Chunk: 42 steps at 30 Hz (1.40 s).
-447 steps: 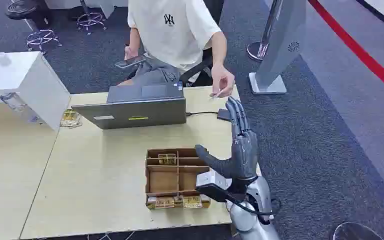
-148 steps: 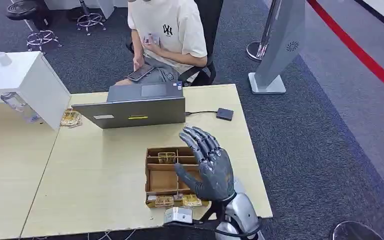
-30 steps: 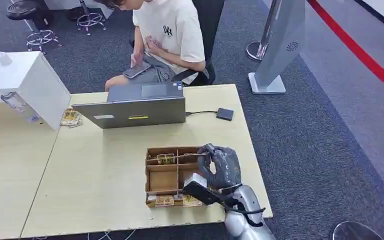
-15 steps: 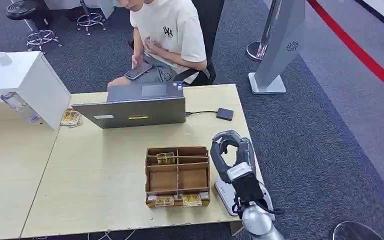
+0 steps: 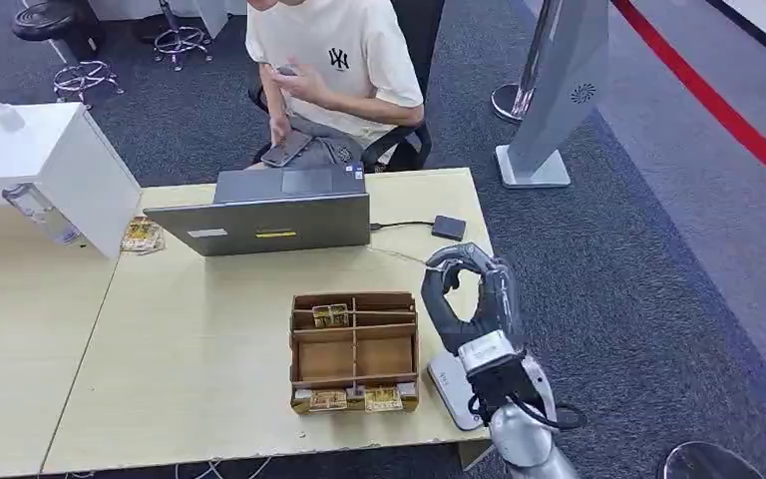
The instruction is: Pass the card to the sensor for recognition and then transmit it.
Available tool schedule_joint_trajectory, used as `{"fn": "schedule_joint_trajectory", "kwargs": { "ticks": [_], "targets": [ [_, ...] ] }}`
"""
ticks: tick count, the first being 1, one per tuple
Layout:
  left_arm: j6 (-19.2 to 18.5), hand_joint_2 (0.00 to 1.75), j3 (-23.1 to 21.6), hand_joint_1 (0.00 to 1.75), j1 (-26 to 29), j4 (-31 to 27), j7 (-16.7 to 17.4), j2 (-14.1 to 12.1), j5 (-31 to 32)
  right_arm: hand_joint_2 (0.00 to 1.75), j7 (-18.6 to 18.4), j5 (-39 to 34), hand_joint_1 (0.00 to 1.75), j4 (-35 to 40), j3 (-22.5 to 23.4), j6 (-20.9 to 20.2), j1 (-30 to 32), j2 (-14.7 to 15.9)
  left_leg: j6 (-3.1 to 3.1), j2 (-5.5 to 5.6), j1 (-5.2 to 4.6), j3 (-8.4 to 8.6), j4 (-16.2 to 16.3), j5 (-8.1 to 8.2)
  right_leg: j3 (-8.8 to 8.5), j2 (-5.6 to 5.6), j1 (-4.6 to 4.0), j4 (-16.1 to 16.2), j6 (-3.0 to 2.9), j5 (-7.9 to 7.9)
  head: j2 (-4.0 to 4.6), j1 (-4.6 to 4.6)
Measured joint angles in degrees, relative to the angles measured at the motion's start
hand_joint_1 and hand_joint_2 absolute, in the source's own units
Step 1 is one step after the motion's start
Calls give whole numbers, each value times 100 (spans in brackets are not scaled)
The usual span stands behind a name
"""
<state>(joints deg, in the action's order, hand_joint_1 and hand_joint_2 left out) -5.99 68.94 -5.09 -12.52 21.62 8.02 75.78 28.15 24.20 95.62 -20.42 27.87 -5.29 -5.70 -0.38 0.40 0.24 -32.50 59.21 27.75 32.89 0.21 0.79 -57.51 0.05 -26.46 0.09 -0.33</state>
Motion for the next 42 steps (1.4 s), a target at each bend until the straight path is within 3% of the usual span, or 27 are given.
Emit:
{"fn": "schedule_joint_trajectory", "kwargs": {
  "ticks": [12, 25, 29, 30, 31, 32, 36, 42],
  "targets": [
    [-240, 0, -66, 0, -17, 0, 94, -70, 335, 175, -798, 2473, 175, -1437, -575, 1075, -1634, -66, -6, -3, 0, -1, 0, -13, 0, 1, 0, -1, 3, 12, 0, 4],
    [-389, 0, -330, 0, -18, 0, 127, -157, 577, 175, -1309, 5347, 175, -3277, -450, 1163, -2888, -634, -5, -2, 0, -2, 0, -18, 3, 1, 0, -2, -2, 17, 0, 0],
    [-415, 0, -352, 0, -17, 0, 127, -175, 583, 175, -1473, 5643, 175, -3567, -393, 1165, -3035, -726, -5, -1, 0, -3, 0, -18, 2, 0, 0, -1, -1, 18, 0, 2],
    [-417, 0, -356, 0, -17, 0, 127, -175, 584, 175, -1558, 5737, 0, -3608, -389, 1165, -3058, -730, -5, -1, 0, -3, 0, -18, 2, 0, 0, -1, 0, 18, 0, 2],
    [-420, 0, -367, 0, -17, 0, 127, -177, 581, 175, -1648, 5830, 0, -3656, -380, 1165, -3089, -730, -5, -1, 0, -3, 1, -18, 2, 0, 0, -1, 0, 18, 0, 2],
    [-420, 0, -376, 0, -18, 0, 127, -177, 581, 0, -1745, 5903, 0, -3711, -371, 1165, -3122, -730, -5, -1, 0, -3, 1, -18, 2, 0, 0, -1, 1, 19, 0, 2],
    [-420, 0, -376, 0, -17, 0, 129, -177, 562, 0, -1853, 5815, 0, -3860, -315, 1165, -3166, -732, -5, -1, -1, -3, 1, -18, 3, 1, 0, 0, 1, 19, 0, 2],
    [-411, 0, -376, 0, -15, 0, 151, -175, 492, 0, -965, 4495, 0, -4006, -127, 1161, -3008, -852, -5, -1, 0, -2, 1, -18, 6, 2, 0, 0, 1, 19, 0, 0]
  ]
}}
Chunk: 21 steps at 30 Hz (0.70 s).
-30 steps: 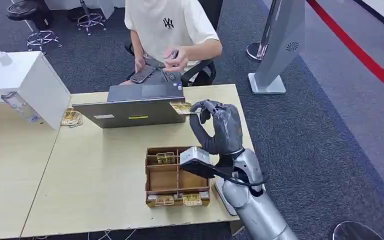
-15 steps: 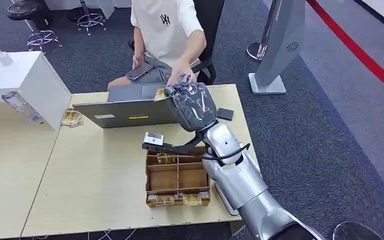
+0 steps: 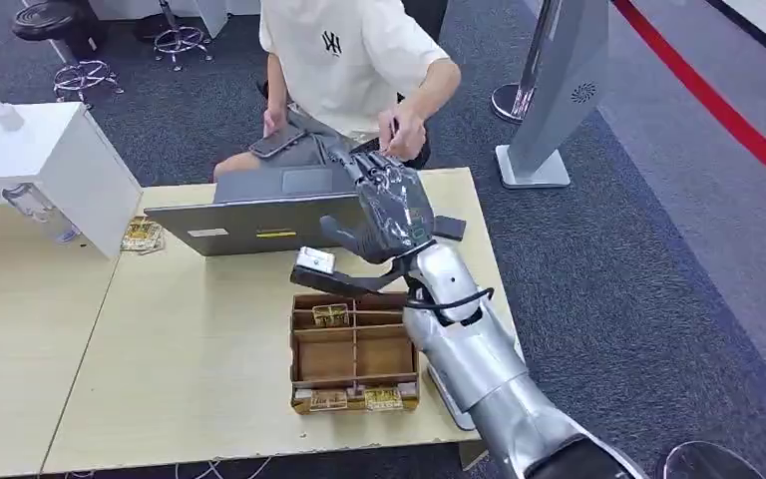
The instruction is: Pass the card to the sensor for recognition and then transmit it.
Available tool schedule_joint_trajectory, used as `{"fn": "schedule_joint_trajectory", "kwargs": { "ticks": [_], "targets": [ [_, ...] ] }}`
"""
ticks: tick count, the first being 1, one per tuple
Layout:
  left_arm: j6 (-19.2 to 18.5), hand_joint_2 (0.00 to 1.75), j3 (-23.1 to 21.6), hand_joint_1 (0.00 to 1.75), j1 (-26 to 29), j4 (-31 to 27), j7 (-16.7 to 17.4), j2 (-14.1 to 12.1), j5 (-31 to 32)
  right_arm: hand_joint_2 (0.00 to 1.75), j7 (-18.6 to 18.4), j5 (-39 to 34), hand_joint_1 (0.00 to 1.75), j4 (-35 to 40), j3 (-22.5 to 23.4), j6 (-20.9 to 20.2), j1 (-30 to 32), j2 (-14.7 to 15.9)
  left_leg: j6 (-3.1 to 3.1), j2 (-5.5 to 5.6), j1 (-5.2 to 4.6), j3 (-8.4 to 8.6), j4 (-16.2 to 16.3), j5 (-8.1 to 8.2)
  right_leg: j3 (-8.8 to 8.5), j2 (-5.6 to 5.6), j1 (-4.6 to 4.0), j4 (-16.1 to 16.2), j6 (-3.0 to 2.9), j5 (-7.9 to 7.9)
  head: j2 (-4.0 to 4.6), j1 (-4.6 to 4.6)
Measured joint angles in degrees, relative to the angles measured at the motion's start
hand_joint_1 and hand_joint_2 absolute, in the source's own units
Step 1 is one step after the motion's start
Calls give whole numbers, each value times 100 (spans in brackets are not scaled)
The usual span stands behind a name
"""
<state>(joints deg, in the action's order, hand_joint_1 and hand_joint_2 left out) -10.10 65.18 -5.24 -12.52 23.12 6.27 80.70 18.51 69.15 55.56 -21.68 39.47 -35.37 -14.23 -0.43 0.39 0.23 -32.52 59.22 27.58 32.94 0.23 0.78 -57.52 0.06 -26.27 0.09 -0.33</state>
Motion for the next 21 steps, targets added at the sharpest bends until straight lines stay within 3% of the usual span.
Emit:
{"fn": "schedule_joint_trajectory", "kwargs": {
  "ticks": [3, 5, 6, 10, 12, 15, 18, 21],
  "targets": [
    [52, 0, 0, 0, 3, 0, 8, 7, -92, 0, 404, -1559, 0, 145, -65, -422, 250, -24, 0, 2, 1, -1, 0, 0, 0, -2, -1, 0, 0, -1, 0, 0],
    [118, 0, 0, 0, 16, 0, 20, 13, -170, 0, 576, -3604, 0, 604, -238, -1434, 624, -24, 0, 2, 1, -5, -1, 1, 6, 0, 0, 0, -1, -1, 0, 0],
    [131, 0, 2, 0, 16, 0, 24, 13, -201, 0, 602, -4252, 0, 842, -321, -1891, 796, -18, 0, 1, 1, -9, -1, 1, 11, 1, 0, 0, -1, -1, 0, 2],
    [190, 0, 7, 0, 15, 0, 26, 31, -254, 0, 694, -6023, 0, 1640, -601, -3455, 1284, 92, 0, 1, 0, -16, 0, 1, 17, -1, 0, 1, 0, -2, 0, 2],
    [221, 0, 11, 0, 18, 0, 26, 39, -264, 0, 796, -6894, 0, 1931, -706, -4459, 1470, 220, -1, 1, 0, -18, 0, 1, 17, -2, 0, 1, 0, -2, 0, 2],
    [232, 0, 24, 0, 12, 0, 20, 46, -271, 0, 897, -7644, 0, 2255, -911, -5635, 1724, 423, -1, 0, -1, -18, 0, 1, 17, -1, 1, 2, 0, -1, 0, 2],
    [240, 0, 42, 0, 11, 0, 15, 48, -273, 0, 954, -8037, 0, 2428, -1143, -6558, 1951, 599, -2, 0, -1, -18, 0, 3, 18, -1, 1, 3, 0, -1, 0, 0],
    [243, 0, 44, 0, 7, 0, 15, 48, -289, 0, 980, -8085, 0, 2511, -1362, -6796, 2128, 726, -3, -1, -1, -18, 0, 2, 18, -1, 1, 3, 0, -1, 0, 0]
  ]
}}
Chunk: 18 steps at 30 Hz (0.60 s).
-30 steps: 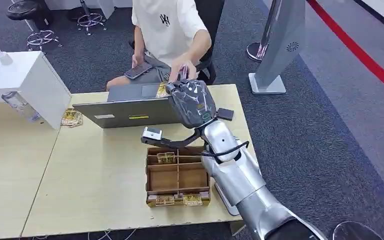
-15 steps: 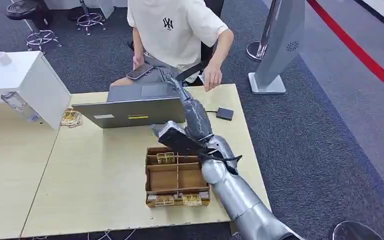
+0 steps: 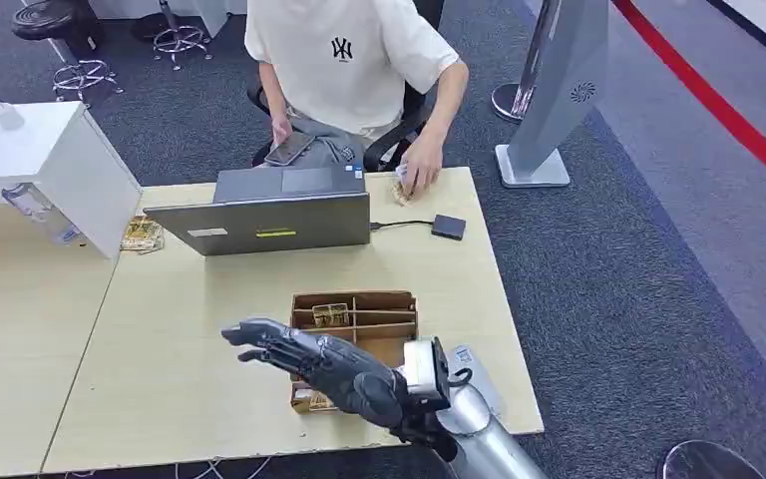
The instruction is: Pass the card to the sensor for recognition and then transmit it.
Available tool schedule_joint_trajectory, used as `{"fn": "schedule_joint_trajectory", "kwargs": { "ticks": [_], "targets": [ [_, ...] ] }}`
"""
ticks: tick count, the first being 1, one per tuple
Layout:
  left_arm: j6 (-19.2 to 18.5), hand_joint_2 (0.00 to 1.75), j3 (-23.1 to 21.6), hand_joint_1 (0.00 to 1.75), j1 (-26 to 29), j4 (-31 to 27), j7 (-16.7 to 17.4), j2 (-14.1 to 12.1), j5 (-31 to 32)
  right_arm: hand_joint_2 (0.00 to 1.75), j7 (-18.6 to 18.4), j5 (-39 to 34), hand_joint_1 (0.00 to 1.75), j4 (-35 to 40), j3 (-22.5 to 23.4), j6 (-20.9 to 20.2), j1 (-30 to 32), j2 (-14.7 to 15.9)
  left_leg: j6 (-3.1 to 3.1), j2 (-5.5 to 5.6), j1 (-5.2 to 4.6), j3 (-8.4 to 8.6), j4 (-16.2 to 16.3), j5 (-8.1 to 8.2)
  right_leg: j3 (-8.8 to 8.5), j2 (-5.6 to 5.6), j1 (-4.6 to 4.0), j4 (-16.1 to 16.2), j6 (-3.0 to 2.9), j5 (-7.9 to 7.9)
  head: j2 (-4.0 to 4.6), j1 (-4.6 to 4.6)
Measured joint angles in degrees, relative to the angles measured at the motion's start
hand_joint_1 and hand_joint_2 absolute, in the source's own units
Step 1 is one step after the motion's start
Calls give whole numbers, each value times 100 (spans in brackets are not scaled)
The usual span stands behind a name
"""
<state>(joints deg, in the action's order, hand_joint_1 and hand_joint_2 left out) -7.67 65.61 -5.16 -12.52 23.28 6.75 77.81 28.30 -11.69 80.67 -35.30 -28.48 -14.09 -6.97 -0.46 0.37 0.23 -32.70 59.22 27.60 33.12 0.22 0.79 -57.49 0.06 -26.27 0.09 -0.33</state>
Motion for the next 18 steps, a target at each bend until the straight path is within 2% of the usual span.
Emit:
{"fn": "schedule_joint_trajectory", "kwargs": {
  "ticks": [5, 7, 9, 12, 14, 18],
  "targets": [
    [15, 0, 2, 0, -8, 0, -26, 7, -2, 0, -77, 39, 0, -24, -424, -654, 143, 195, 0, -1, 1, 1, 0, 0, 0, 0, -1, 0, -1, 0, 0, 2],
    [35, 0, 2, 0, -13, 0, -42, 9, -4, 0, -129, 153, 0, -226, -702, -728, 242, 227, 1, -1, 2, 1, -1, 0, 0, 0, -1, 0, -1, -1, 0, 0],
    [50, 0, 2, 0, -22, 0, -94, 13, -31, 0, -37, 536, 0, -617, -1001, -482, 313, 249, 1, -1, 2, 1, -2, 0, 0, 0, -2, 0, -1, -1, 0, 0],
    [68, 0, 4, 0, -39, 0, -186, 17, -68, 0, 181, 1343, 0, -1447, -1472, 305, 308, 280, 1, 0, 2, -2, -2, 0, 0, 0, -2, 0, -1, -1, 0, 0],
    [70, 0, 4, 0, -40, 0, -221, 20, -81, 0, 413, 1578, 0, -1946, -1646, 505, 214, 319, 0, -1, 2, -1, -2, 0, 0, 0, -1, 0, -1, 0, 0, 2],
    [70, 0, 15, 0, -38, 0, -221, 20, -140, 0, 573, 2156, 0, -2809, -1779, 958, 129, 334, 0, 1, 0, -1, -1, -1, -2, -1, 1, 0, 3, 3, 0, 4]
  ]
}}
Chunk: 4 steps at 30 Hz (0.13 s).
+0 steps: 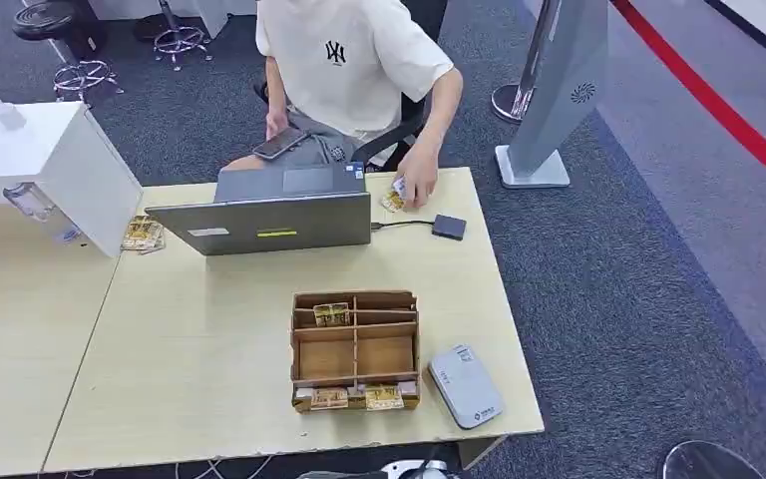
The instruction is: Pass the card to the sensor for recognition and then transmit it.
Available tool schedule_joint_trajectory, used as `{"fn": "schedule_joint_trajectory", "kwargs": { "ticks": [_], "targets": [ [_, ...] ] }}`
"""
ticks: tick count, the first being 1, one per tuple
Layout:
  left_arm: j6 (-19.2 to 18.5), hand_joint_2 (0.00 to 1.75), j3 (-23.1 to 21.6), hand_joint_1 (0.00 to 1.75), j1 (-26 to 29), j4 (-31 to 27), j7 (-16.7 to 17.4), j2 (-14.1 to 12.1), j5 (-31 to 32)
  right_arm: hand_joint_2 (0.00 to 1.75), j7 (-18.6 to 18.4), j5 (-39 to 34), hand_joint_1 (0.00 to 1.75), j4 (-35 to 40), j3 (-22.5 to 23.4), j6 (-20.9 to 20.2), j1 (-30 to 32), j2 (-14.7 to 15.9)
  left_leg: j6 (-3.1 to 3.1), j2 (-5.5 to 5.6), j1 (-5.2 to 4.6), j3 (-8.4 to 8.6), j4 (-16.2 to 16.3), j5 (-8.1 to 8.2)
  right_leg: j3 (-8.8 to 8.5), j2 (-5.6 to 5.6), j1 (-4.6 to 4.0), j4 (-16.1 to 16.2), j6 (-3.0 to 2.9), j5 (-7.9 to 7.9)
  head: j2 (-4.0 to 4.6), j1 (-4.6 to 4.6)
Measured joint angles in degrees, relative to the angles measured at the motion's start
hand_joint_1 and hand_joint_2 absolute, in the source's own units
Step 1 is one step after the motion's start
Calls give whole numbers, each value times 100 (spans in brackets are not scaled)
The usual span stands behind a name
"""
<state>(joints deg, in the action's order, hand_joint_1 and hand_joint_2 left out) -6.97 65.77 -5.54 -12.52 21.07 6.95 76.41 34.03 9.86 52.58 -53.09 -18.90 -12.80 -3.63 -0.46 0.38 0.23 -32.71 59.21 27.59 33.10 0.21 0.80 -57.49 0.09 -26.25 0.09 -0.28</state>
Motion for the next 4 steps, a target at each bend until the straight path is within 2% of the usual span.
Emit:
{"fn": "schedule_joint_trajectory", "kwargs": {
  "ticks": [4],
  "targets": [
    [0, 0, 7, 0, 0, 0, 0, 0, -24, 0, 100, 275, 0, -602, -52, 288, -6, 0, 0, -1, -1, 0, 0, 0, 0, 0, 0, 0, 0, 1, 0, -2]
  ]
}}
